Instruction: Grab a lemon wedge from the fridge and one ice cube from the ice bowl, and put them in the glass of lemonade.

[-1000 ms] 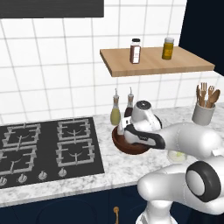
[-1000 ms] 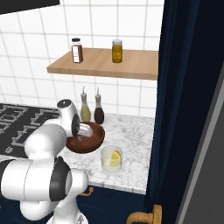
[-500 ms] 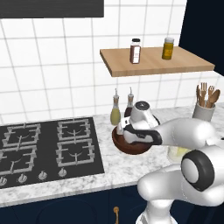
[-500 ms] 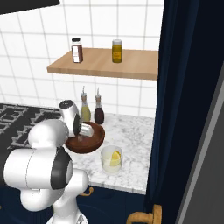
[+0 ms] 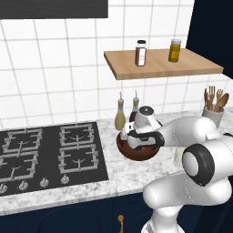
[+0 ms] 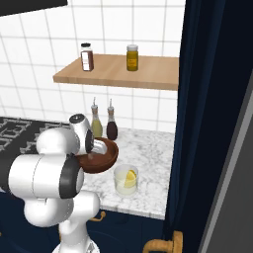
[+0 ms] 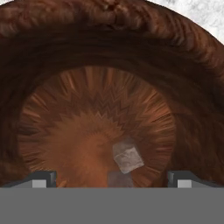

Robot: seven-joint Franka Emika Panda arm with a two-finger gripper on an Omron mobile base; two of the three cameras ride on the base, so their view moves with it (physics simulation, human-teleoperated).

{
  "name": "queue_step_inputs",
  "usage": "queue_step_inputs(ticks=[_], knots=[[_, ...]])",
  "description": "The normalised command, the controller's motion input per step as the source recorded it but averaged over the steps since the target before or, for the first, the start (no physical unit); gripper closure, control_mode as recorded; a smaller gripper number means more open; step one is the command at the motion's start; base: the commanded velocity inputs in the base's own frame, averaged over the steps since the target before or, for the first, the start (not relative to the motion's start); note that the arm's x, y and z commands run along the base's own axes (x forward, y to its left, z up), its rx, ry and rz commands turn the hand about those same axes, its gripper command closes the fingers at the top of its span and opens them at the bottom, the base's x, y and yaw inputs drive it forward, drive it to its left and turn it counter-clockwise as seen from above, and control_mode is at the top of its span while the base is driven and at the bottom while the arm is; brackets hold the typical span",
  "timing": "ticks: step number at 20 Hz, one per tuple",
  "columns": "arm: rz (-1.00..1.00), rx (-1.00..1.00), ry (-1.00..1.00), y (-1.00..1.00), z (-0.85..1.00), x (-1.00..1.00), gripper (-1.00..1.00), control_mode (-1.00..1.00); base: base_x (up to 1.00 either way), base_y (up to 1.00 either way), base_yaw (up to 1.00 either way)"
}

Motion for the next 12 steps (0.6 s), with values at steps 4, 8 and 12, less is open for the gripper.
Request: queue_step_inputs(ticks=[4, 8, 12], knots=[[0.0, 0.0, 0.0, 0.0, -0.16, 0.2, -1.0, -1.0, 0.0, 0.0, 0.0], [0.0, 0.0, 0.0, 0.0, -0.16, 0.22, -1.0, -1.0, 0.0, 0.0, 0.0], [0.0, 0.0, 0.0, 0.0, -0.12, 0.25, -1.0, -1.0, 0.0, 0.0, 0.0]])
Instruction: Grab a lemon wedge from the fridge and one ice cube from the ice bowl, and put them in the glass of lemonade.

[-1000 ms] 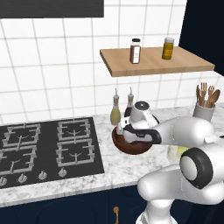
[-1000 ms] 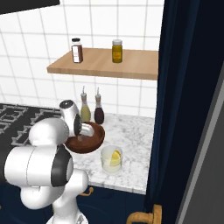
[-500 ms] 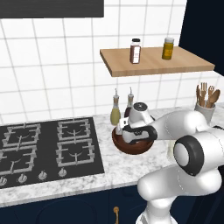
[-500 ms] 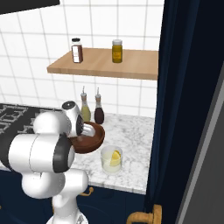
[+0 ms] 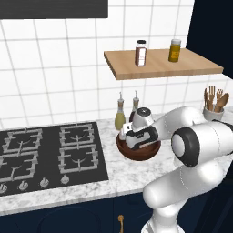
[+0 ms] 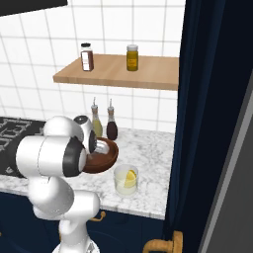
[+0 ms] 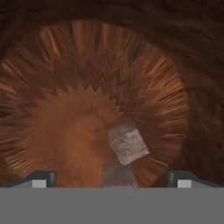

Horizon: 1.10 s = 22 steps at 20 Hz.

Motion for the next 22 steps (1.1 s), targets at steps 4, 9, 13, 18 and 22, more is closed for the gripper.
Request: queue_step_inputs(ticks=[4, 9, 13, 18, 22], knots=[[0.0, 0.0, 0.0, 0.0, -0.12, 0.26, -1.0, -1.0, 0.0, 0.0, 0.0], [0.0, 0.0, 0.0, 0.0, -0.13, 0.22, -1.0, -1.0, 0.0, 0.0, 0.0], [0.0, 0.0, 0.0, 0.0, -0.14, 0.2, -1.0, -1.0, 0.0, 0.0, 0.0], [0.0, 0.0, 0.0, 0.0, -0.16, 0.15, -1.0, -1.0, 0.0, 0.0, 0.0], [0.0, 0.0, 0.0, 0.0, -0.16, 0.01, -1.0, -1.0, 0.0, 0.0, 0.0]])
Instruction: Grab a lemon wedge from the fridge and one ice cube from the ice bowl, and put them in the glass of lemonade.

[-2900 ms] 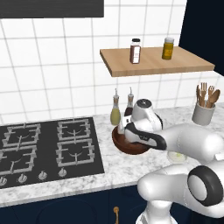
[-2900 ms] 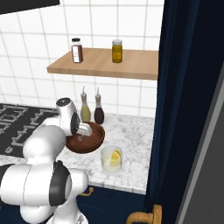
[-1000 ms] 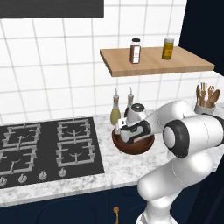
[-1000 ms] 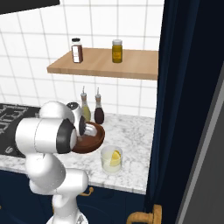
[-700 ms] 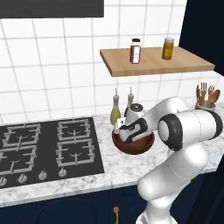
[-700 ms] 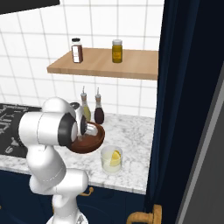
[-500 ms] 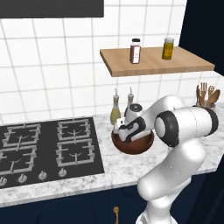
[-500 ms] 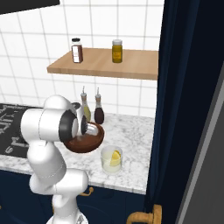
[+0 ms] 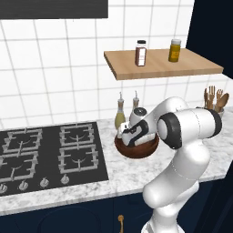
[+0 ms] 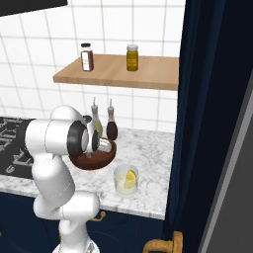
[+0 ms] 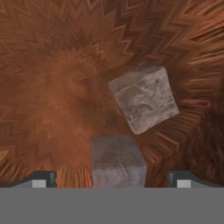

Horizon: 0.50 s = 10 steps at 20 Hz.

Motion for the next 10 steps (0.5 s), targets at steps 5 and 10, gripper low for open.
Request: queue_step_inputs(ticks=[5, 10], knots=[[0.0, 0.0, 0.0, 0.0, -0.22, -0.09, -1.0, -1.0, 0.0, 0.0, 0.0], [0.0, 0.0, 0.0, 0.0, -0.07, -0.26, -1.0, -1.0, 0.0, 0.0, 0.0]])
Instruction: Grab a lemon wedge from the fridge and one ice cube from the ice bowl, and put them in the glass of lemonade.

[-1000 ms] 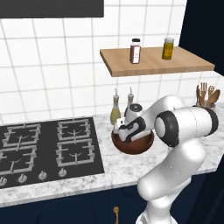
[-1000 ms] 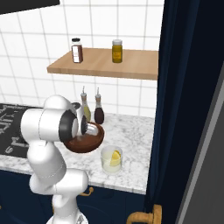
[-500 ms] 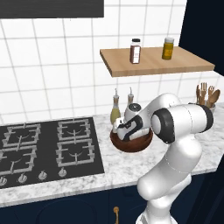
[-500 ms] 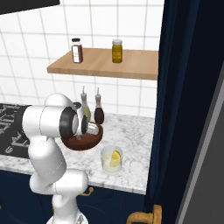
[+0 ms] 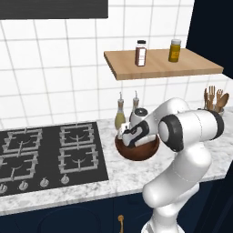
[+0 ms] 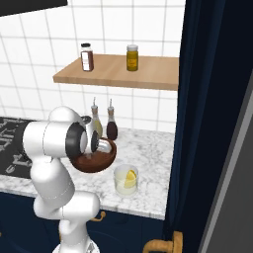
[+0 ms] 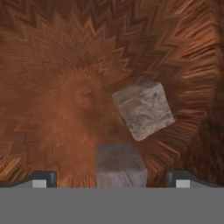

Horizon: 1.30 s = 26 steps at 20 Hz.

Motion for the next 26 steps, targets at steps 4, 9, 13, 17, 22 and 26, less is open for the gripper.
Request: queue_step_inputs(ticks=[4, 9, 13, 17, 22, 26], knots=[[0.0, 0.0, 0.0, 0.0, -0.07, -0.29, -1.0, -1.0, 0.0, 0.0, 0.0], [0.0, 0.0, 0.0, 0.0, -0.25, -0.04, -1.0, -1.0, 0.0, 0.0, 0.0], [0.0, 0.0, -0.04, 0.0, -0.15, 0.26, -1.0, -1.0, 0.0, 0.0, 0.0], [0.0, 0.0, -0.11, 0.0, -0.03, 0.19, -1.0, -1.0, 0.0, 0.0, 0.0], [0.0, -0.01, -0.16, 0.01, -0.07, 0.07, -1.0, -1.0, 0.0, 0.0, 0.0], [0.0, 0.0, -0.03, 0.02, -0.34, 0.0, -1.0, -1.0, 0.0, 0.0, 0.0]])
